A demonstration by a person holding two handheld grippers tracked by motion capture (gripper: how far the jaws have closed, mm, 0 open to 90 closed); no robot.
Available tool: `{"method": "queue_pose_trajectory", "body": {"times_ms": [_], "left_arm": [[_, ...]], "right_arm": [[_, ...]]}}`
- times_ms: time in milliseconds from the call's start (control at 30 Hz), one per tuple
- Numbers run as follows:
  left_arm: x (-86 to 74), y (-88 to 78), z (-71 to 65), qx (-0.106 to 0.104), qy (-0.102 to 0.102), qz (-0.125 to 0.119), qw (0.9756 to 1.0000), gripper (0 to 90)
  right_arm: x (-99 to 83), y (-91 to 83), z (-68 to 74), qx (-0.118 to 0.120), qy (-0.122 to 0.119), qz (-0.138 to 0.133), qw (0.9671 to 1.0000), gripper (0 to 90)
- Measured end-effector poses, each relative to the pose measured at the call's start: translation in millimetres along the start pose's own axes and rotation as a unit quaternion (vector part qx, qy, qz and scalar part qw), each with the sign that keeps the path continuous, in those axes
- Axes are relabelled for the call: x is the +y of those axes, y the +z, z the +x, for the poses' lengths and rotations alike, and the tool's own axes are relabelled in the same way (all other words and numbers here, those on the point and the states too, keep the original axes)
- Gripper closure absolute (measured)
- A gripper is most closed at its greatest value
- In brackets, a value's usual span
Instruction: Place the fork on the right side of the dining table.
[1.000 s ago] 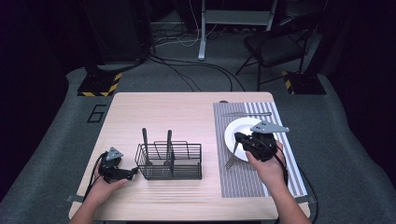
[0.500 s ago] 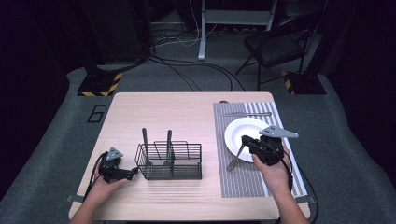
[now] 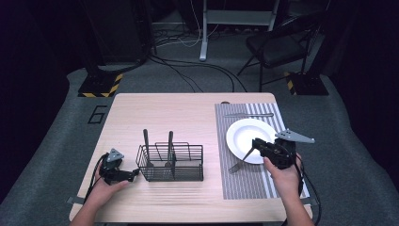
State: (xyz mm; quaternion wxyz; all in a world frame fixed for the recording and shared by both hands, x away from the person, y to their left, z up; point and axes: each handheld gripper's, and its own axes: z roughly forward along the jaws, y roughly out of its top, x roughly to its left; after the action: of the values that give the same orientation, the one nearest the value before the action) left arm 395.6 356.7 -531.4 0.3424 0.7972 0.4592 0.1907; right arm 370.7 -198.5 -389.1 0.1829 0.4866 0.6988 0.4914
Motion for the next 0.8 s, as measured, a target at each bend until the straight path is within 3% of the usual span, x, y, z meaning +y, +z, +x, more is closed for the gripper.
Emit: {"method": "queue_pose_trajectory", "body": {"times_ms": [233, 800], "left_arm": [[0.0, 0.0, 0.0, 0.0, 0.0, 0.0, 1.0, 0.2], [0.0, 0.0, -0.1, 0.0, 0.0, 0.0, 1.0, 0.2]], "right_arm": [[-6.1, -3.0, -11.4, -0.002, 0.026, -0.005, 0.9997, 77.8], [-24.1, -5.6, -39.6, -0.034, 0.077, -0.005, 0.9965, 76.7]]}}
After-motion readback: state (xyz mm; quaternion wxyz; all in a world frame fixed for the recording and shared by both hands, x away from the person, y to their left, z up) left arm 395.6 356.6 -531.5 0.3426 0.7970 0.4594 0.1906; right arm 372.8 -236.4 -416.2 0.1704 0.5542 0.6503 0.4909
